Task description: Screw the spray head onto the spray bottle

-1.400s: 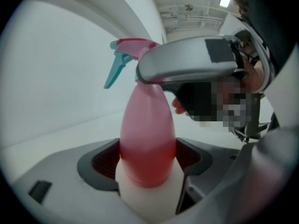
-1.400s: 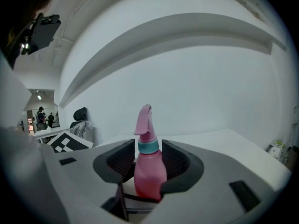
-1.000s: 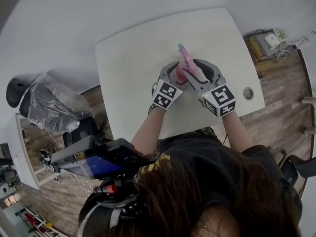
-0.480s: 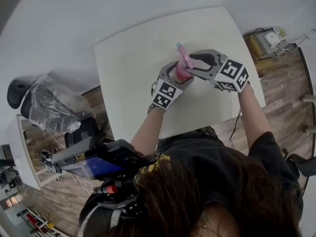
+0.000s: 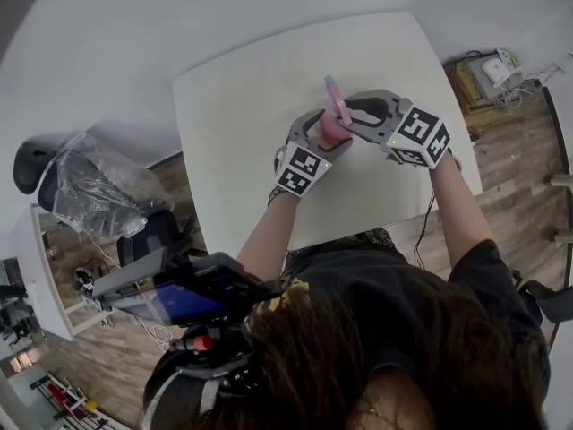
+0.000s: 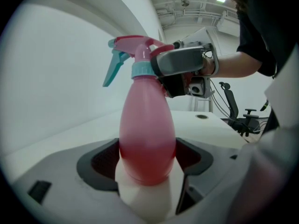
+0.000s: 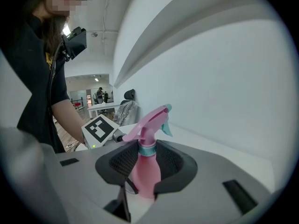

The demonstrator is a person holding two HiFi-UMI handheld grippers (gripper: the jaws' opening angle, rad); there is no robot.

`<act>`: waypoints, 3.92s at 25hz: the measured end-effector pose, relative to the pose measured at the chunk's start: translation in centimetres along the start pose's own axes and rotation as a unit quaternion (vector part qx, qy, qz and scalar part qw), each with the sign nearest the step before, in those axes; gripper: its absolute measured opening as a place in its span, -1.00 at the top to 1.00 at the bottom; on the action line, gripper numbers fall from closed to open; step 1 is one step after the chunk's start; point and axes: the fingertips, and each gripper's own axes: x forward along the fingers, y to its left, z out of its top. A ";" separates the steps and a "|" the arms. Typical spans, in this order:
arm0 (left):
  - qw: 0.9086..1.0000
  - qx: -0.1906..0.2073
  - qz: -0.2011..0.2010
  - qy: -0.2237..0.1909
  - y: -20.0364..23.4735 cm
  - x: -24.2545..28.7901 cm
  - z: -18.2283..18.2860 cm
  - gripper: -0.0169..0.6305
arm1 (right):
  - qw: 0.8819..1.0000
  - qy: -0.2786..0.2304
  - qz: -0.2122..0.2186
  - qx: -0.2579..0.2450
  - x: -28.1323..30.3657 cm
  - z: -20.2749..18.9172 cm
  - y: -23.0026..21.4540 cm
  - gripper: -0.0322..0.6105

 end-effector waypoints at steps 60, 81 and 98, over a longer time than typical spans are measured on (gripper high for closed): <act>1.000 -0.006 0.003 0.006 0.2 0.3 -0.2 -0.19 | 0.993 -0.047 -0.040 0.099 -0.4 -0.3 -0.5 0.48; 1.000 -0.002 0.000 0.004 0.0 0.4 -0.1 -0.19 | 0.917 -0.063 -0.329 0.218 -0.9 -0.5 -0.4 0.54; 1.000 -0.001 -0.005 0.004 -0.1 0.4 0.0 -0.19 | 0.962 -0.044 -0.223 0.154 -2.1 0.4 2.1 0.43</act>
